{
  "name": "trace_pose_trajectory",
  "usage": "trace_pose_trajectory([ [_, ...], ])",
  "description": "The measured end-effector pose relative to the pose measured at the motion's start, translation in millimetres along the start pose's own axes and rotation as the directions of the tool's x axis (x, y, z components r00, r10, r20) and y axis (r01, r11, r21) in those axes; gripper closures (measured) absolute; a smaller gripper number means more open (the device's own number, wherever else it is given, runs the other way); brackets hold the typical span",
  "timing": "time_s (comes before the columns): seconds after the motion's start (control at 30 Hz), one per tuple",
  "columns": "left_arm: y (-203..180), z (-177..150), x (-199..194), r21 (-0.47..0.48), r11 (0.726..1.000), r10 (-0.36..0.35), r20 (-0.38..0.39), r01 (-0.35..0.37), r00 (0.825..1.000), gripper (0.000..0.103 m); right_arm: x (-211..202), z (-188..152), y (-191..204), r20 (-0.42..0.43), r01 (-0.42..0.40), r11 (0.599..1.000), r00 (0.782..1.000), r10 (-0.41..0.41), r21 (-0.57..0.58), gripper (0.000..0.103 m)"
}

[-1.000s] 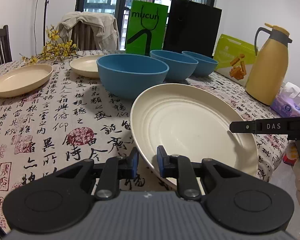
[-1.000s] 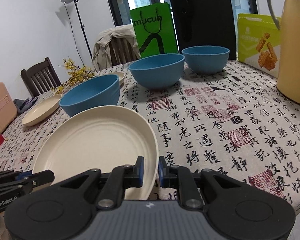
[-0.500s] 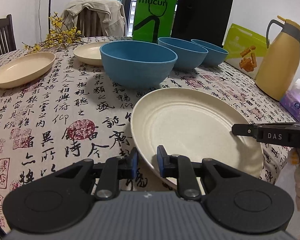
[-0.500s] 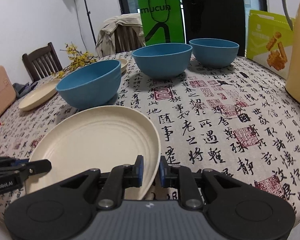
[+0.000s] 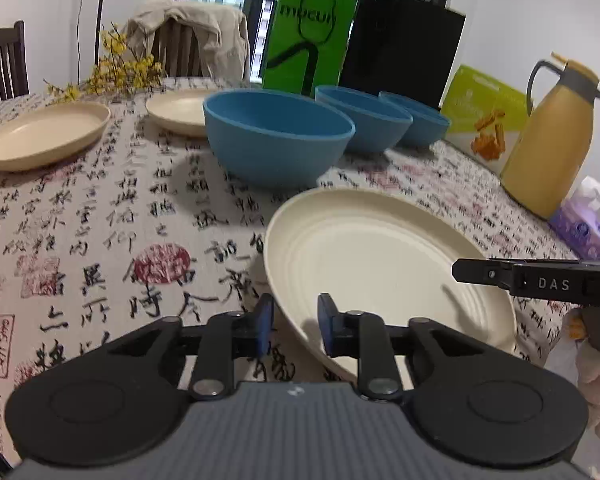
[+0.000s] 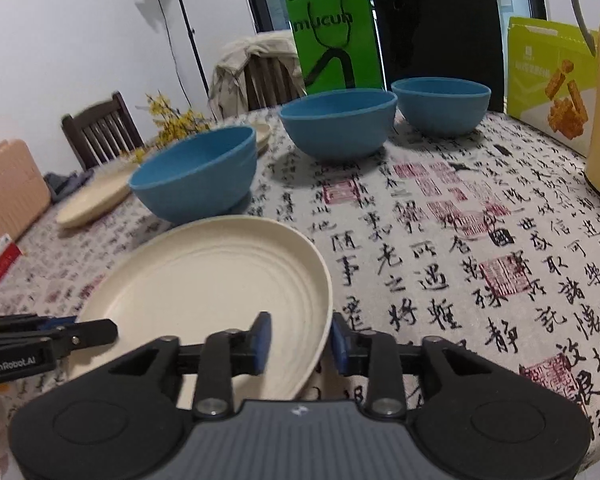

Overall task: Organize plates and bowls
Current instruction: 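Lower the cream plate toward the table beside the blue bowls with both grippers, then open both grippers to release the cream plate, then raise both open grippers away from the released plate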

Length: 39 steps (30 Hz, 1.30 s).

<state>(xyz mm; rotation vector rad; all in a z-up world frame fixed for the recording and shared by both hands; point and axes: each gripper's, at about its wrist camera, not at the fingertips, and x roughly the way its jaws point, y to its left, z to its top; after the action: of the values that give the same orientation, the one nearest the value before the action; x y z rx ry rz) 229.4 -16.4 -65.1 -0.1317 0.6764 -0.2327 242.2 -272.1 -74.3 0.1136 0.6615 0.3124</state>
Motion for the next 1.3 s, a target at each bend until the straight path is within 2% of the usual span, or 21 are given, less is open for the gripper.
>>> trace_pose_trajectory([
  [0.07,1,1,-6,0.002,1.0,-0.002,0.041,0.002,0.999,0.061,-5,0,1,0.043,-0.008,1.0,0.999,0.008,-0.012,0.049],
  [0.13,3,2,-12,0.004,1.0,0.007,0.089,-0.007,0.996,0.044,-10,0,0,0.084,-0.016,1.0,0.996,0.018,-0.02,0.039],
  [0.17,4,3,-14,0.006,1.0,0.011,0.111,-0.011,0.994,0.04,-12,1,0,0.104,-0.021,0.999,0.994,0.024,-0.026,0.033],
  [0.2,5,4,-16,0.004,1.0,0.015,0.134,-0.016,0.991,0.03,-13,1,-1,0.124,-0.025,0.999,0.992,0.028,-0.03,0.029],
  [0.23,6,5,-18,-0.001,1.0,0.024,0.153,-0.024,0.988,0.018,-13,2,-2,0.144,-0.024,0.999,0.989,0.029,-0.033,0.019],
  [0.27,7,5,-20,-0.007,0.999,0.034,0.178,-0.033,0.983,0.016,-14,3,-2,0.163,-0.02,0.999,0.986,0.026,-0.036,0.01],
  [0.3,9,6,-21,-0.012,0.999,0.039,0.199,-0.038,0.979,0.013,-15,3,-2,0.185,-0.015,0.999,0.983,0.022,-0.038,0.008],
  [0.37,12,8,-24,-0.014,0.999,0.043,0.241,-0.041,0.97,0.002,-14,6,-3,0.224,0.001,0.999,0.975,0.009,-0.047,0.003],
  [0.43,15,9,-26,-0.041,0.998,0.065,0.285,-0.056,0.956,0.0,-12,8,-4,0.256,0.017,0.999,0.967,-0.005,-0.045,0.0],
  [0.53,21,12,-23,-0.054,0.997,0.063,0.307,-0.049,0.949,0.0,-8,11,-4,0.293,0.012,0.999,0.956,0.003,-0.051,0.0],
  [0.73,30,20,-16,-0.067,0.992,0.12,0.342,-0.103,0.932,0.0,-1,22,-3,0.372,0.04,0.997,0.928,-0.016,-0.058,0.0],
  [0.83,35,22,-16,-0.07,0.99,0.137,0.369,-0.119,0.919,0.0,-3,29,-3,0.424,0.052,0.997,0.905,-0.022,-0.059,0.0],
  [1.03,40,24,-14,-0.079,0.978,0.209,0.435,-0.194,0.876,0.0,0,42,-5,0.519,0.112,0.992,0.852,-0.064,-0.061,0.0],
  [1.13,41,24,-13,-0.077,0.968,0.248,0.461,-0.24,0.852,0.0,6,45,-7,0.53,0.123,0.991,0.845,-0.074,-0.058,0.0],
  [1.3,47,24,-13,-0.099,0.96,0.278,0.465,-0.263,0.84,0.0,16,41,-10,0.539,0.126,0.991,0.838,-0.078,-0.053,0.0],
])
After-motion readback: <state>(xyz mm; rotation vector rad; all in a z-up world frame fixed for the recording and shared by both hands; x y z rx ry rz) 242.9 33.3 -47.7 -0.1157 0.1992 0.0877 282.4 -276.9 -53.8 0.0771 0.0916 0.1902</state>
